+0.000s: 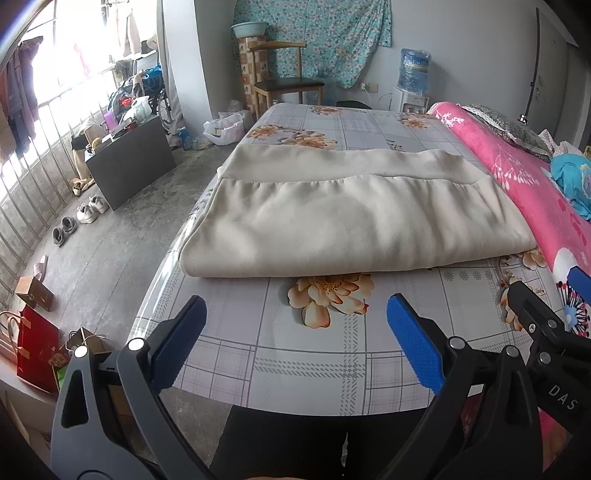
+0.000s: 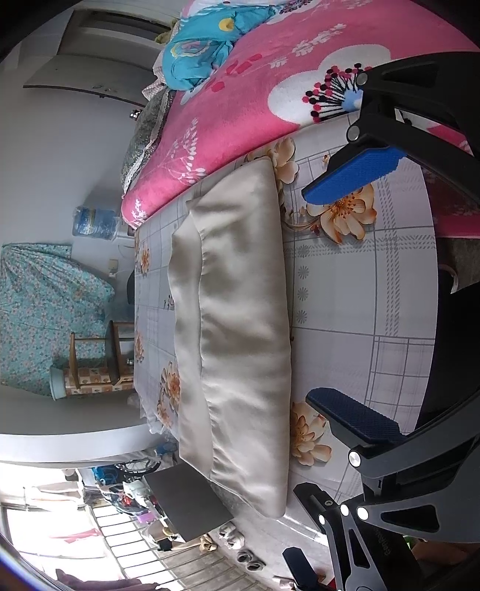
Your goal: Fold large clothes
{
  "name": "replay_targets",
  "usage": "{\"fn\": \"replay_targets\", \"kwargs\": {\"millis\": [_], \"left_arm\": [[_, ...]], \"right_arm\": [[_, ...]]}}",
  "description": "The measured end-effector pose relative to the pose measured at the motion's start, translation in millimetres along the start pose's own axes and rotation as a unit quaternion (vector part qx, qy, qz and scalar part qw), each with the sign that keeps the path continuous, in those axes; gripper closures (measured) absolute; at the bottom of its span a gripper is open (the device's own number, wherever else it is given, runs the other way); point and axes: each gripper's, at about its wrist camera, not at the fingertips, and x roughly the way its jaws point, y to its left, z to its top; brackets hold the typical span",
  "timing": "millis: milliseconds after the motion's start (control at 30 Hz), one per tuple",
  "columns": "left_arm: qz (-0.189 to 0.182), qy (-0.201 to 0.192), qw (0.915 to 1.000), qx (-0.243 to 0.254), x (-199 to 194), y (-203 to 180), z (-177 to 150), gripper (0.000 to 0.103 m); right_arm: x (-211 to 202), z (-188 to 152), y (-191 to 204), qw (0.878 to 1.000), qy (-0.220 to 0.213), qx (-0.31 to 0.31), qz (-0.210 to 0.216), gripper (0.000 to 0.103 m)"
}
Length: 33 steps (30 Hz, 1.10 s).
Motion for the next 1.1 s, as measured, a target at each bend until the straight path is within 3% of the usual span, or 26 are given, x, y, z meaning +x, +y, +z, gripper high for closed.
{"fn": "replay_targets", "kwargs": {"millis": [1100], "left_arm": [[-0.011, 0.015, 0.9998, -0.005, 4.9, -2.6, -3.5, 0.008]], "right_arm": [[1.6, -1.7, -0.2, 1.000, 0.008, 0.000, 0.000, 0.006]]}}
